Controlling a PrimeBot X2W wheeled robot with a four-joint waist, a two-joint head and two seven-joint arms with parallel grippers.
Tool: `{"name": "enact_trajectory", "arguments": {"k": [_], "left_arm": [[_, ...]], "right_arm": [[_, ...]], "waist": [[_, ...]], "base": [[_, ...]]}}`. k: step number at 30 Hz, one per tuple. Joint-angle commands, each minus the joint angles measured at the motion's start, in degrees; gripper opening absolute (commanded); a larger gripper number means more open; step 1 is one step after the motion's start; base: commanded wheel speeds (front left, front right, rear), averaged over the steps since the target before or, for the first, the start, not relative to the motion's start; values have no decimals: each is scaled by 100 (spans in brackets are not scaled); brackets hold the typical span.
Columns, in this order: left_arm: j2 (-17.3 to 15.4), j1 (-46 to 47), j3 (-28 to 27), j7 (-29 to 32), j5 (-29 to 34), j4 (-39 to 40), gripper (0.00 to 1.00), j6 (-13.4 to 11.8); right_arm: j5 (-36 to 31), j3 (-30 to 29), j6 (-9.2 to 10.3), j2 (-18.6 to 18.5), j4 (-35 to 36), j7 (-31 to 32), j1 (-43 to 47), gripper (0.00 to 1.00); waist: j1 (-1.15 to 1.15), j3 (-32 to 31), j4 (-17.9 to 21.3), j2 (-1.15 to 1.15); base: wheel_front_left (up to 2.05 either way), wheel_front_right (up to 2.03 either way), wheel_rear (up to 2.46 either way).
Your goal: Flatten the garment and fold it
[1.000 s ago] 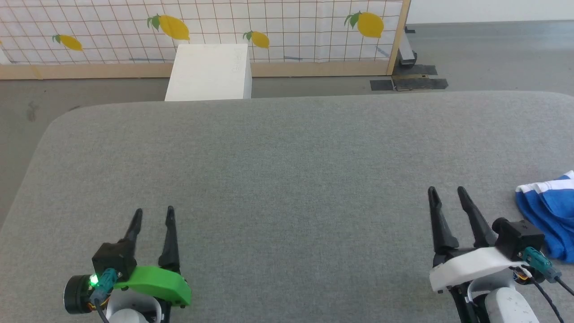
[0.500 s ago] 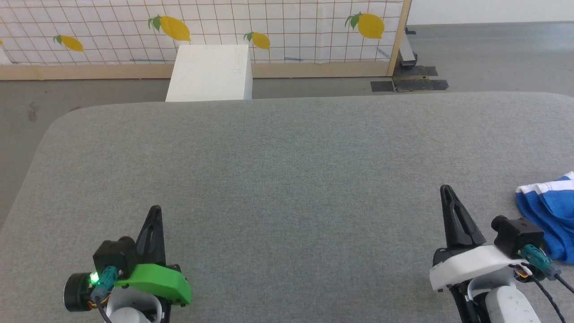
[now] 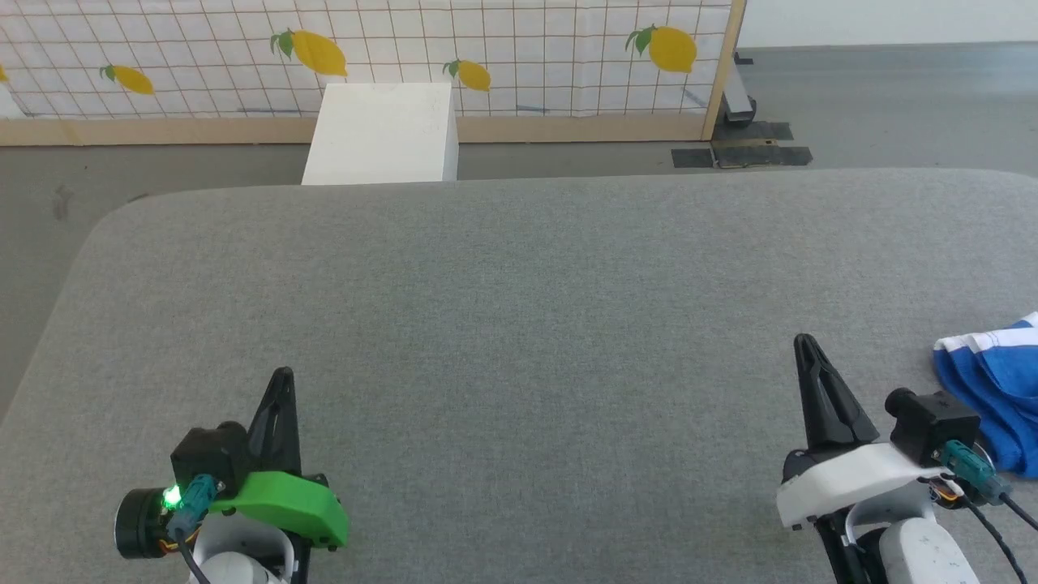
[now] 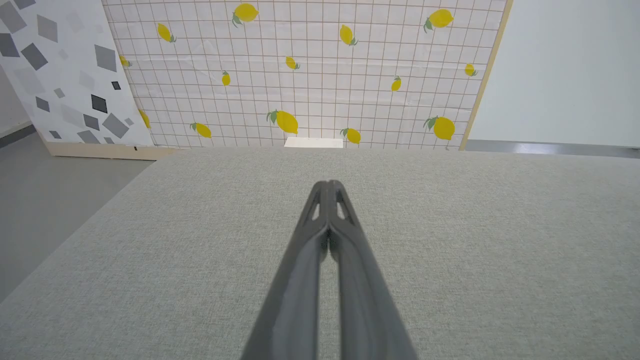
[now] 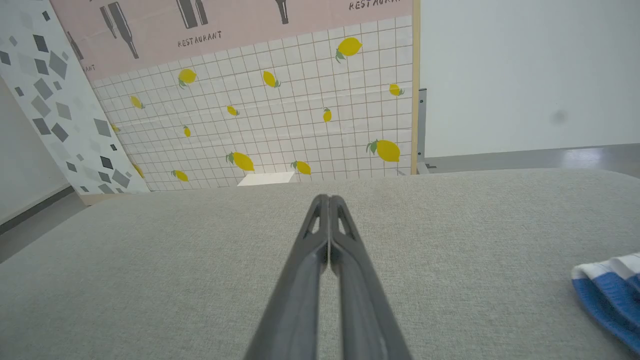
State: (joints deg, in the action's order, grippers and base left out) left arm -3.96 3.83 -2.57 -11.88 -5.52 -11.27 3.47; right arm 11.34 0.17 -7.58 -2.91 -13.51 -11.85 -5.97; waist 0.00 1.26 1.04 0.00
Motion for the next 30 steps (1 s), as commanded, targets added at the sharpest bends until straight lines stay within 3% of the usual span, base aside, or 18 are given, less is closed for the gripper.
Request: {"name": "enact_trajectory", "arguments": {"k": [1, 30], "left_arm": [[19, -75, 19, 30, 41, 45, 0, -35], [45, -164, 88, 367, 190, 359, 0, -125]], "right_arm": [[-56, -3, 2, 1, 67, 33, 80, 0], [-369, -7, 4, 1, 440, 368, 230, 0]], "waist": [[0, -2, -1, 0], [0, -38, -31, 0]], "base": [[0, 0, 0], [0, 0, 0]]}}
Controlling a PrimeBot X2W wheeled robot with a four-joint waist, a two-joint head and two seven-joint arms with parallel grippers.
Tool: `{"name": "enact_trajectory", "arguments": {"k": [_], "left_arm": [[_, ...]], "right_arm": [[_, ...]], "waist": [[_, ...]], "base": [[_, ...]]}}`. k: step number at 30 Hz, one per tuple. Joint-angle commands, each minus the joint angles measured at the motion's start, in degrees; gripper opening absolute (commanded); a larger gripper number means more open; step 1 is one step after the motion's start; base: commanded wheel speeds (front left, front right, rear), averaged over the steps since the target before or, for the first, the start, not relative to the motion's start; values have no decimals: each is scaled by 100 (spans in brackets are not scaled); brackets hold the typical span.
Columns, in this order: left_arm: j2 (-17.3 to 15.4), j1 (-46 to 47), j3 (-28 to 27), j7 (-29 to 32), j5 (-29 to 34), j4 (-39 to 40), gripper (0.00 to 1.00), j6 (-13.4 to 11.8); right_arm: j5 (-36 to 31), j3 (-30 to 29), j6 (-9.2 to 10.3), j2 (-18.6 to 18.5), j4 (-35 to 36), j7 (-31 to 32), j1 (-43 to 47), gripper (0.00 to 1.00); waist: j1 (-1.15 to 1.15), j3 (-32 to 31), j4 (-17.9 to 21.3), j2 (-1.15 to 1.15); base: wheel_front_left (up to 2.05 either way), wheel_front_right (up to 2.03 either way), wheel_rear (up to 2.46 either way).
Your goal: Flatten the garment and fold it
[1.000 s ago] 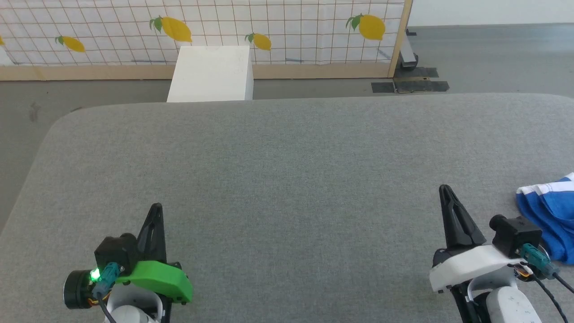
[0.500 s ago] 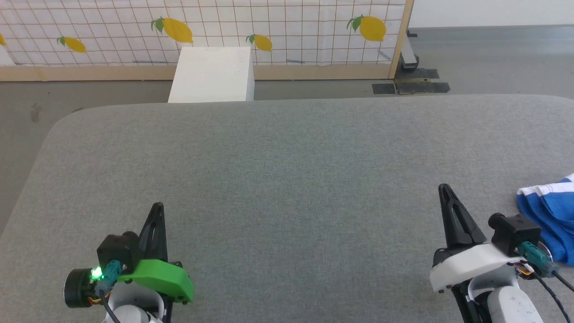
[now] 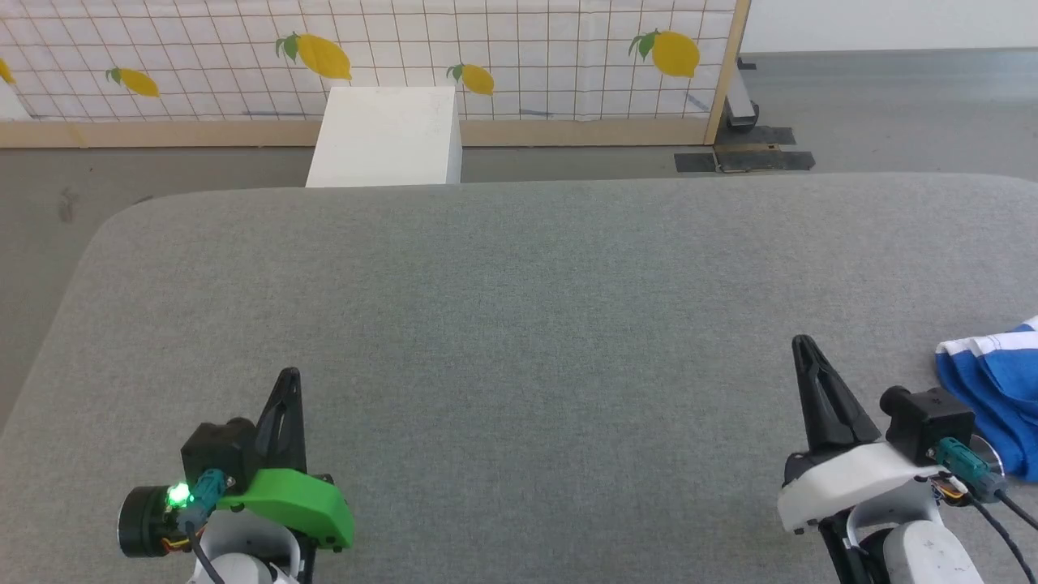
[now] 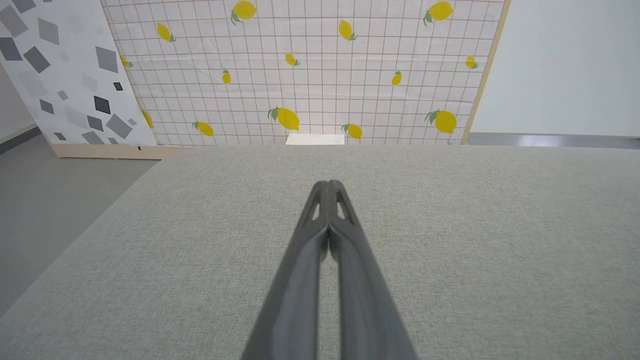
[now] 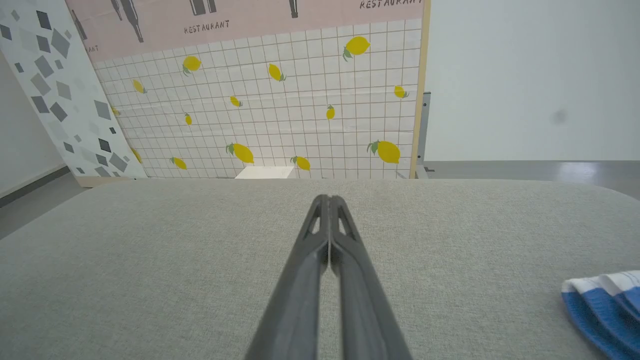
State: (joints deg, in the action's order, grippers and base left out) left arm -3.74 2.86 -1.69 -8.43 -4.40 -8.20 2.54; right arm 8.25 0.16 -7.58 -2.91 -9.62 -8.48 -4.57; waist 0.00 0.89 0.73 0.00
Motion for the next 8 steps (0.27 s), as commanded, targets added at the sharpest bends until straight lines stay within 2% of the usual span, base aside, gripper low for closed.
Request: {"name": "enact_trajectory", "arguments": {"k": [1, 8], "left_arm": [[24, -71, 3, 34, 83, 65, 0, -37], [30, -92, 19, 114, 118, 139, 0, -58]], "right_arm": [[-71, -6, 4, 1, 65, 43, 96, 0], [-146, -7, 4, 1, 154, 122, 131, 0]], "waist": [[0, -2, -2, 0], [0, -10, -9, 0]], "base": [[0, 0, 0], [0, 0, 0]]}}
